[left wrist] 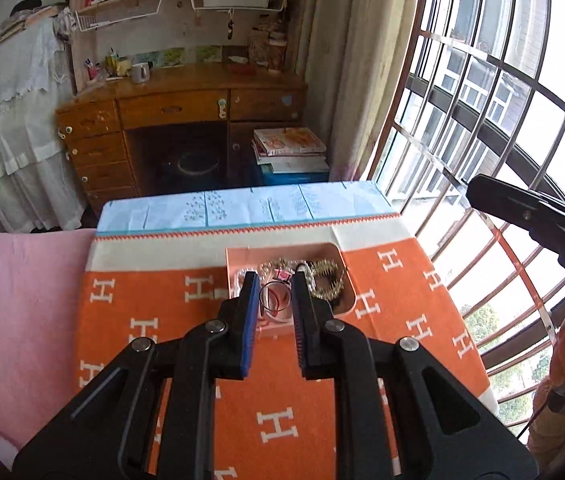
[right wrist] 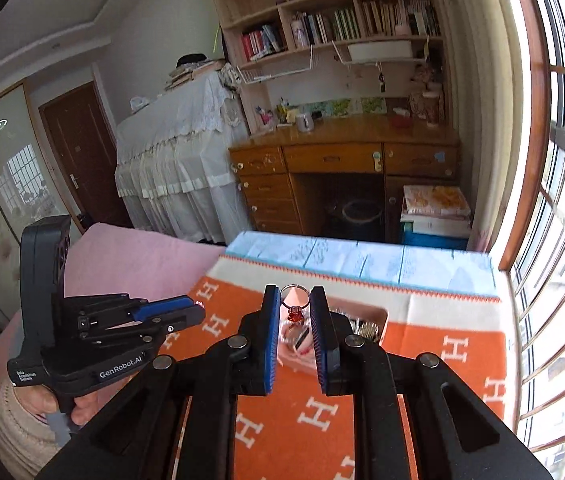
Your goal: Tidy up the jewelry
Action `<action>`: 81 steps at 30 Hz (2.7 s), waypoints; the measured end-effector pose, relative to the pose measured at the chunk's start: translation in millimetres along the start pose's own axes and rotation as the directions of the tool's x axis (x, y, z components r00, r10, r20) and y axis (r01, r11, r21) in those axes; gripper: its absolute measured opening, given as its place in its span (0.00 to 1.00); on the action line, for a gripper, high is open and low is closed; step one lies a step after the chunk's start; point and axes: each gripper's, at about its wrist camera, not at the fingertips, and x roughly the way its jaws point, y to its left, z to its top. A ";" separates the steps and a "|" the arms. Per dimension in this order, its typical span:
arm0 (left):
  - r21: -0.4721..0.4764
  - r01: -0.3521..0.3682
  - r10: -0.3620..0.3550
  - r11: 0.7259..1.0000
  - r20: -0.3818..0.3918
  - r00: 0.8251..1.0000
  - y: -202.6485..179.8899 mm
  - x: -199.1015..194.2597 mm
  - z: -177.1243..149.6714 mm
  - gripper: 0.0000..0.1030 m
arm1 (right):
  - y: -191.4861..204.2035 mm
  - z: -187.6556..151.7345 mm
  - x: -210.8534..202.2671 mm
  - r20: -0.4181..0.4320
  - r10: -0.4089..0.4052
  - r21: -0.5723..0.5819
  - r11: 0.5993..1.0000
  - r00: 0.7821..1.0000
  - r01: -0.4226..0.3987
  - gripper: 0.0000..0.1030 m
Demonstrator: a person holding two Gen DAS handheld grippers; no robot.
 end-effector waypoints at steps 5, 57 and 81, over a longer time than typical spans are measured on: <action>0.027 -0.076 0.076 0.997 0.022 0.997 -3.8 17.8 45.0 0.13 | 2.9 48.7 13.4 0.045 -0.053 -0.009 0.999 0.998 0.054 0.14; 0.018 -0.099 0.100 0.995 -0.311 0.945 7.4 224.8 -41.8 0.64 | -89.9 -73.5 234.8 -0.374 -0.077 0.133 0.982 0.924 0.135 0.20; 0.014 -0.211 0.211 0.977 -0.143 0.967 0.1 98.2 -68.5 0.65 | -43.1 -88.6 124.4 -0.213 -0.182 0.050 0.979 0.960 0.197 0.32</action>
